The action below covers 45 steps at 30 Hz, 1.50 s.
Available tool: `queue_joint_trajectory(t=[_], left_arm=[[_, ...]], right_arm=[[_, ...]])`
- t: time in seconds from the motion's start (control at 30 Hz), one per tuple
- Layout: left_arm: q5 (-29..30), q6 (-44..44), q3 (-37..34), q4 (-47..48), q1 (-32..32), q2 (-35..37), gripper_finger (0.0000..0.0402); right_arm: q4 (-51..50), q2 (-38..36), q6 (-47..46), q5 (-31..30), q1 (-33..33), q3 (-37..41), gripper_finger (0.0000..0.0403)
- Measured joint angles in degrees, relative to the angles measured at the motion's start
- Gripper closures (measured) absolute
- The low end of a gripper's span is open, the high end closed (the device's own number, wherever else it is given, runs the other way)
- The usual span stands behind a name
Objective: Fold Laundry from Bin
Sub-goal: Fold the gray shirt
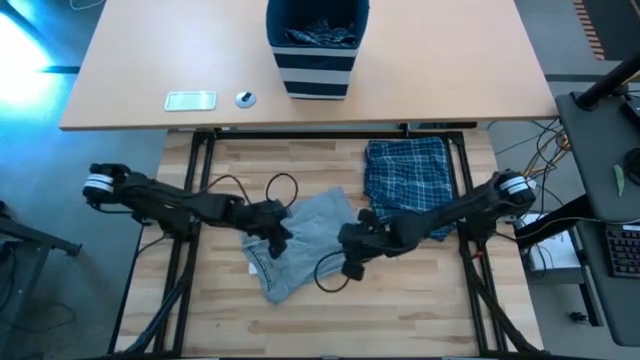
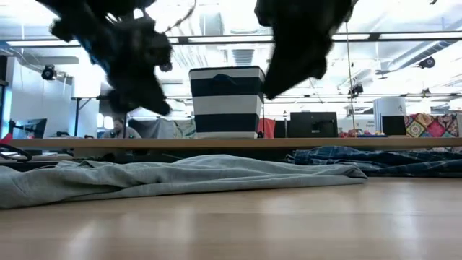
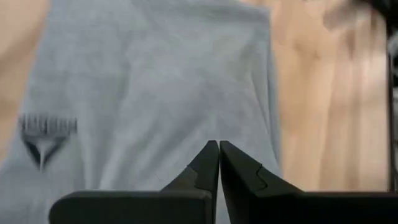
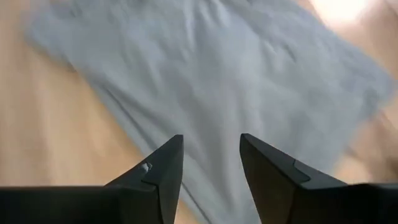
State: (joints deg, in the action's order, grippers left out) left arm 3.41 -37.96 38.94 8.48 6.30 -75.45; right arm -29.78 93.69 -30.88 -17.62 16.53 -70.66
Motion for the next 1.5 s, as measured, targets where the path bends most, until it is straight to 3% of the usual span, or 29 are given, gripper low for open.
queue_joint_trajectory(t=[0.1,0.2,0.33,0.43,0.63,0.83,0.97,1.1,1.3,1.4,1.5], left_arm=[[4.0,2.6,-0.3,-3.2,-1.6,-6.0,0.0401],[8.0,3.1,-0.3,-6.0,-2.8,-13.7,0.0401],[7.9,3.1,0.1,-13.5,-2.9,-23.5,0.0401],[5.1,1.7,0.4,-17.0,-2.8,-27.2,0.0401],[2.7,1.3,0.0,-16.0,-2.8,-25.5,0.0401],[0.1,-1.9,-0.7,-13.2,-2.6,-19.4,0.0401],[1.4,-2.9,-0.3,-16.3,-1.8,-18.3,0.0401],[3.1,-3.2,-0.6,-16.9,-2.0,-22.1,0.0401],[1.4,-5.3,-2.1,-19.2,-1.9,-25.4,0.0401],[-0.8,-6.3,-2.9,-19.0,-1.6,-24.2,0.0401],[-5.6,-8.0,-3.5,-18.4,-1.7,-21.3,0.0401]], right_arm=[[9.8,3.9,-3.9,-1.1,0.0,1.7,0.026],[13.3,10.4,-7.4,-3.4,0.0,2.1,0.0268],[12.1,16.5,-10.9,1.7,1.0,0.1,0.027],[3.7,18.2,-11.6,6.3,2.8,-1.8,0.027],[-17.8,14.1,-9.5,7.2,4.8,-6.1,0.0266],[-9.9,7.6,-12.1,0.8,4.9,-6.8,0.0264],[-3.9,10.6,-14.0,-1.7,4.1,-4.6,0.0264],[-1.4,16.0,-17.1,-1.2,3.7,-4.1,0.0264],[-13.4,17.5,-25.1,5.7,5.1,-4.4,0.0268],[-21.7,13.3,-26.9,7.4,5.7,-3.8,0.0266],[-23.0,6.8,-26.8,8.0,6.0,-3.6,0.0269]])
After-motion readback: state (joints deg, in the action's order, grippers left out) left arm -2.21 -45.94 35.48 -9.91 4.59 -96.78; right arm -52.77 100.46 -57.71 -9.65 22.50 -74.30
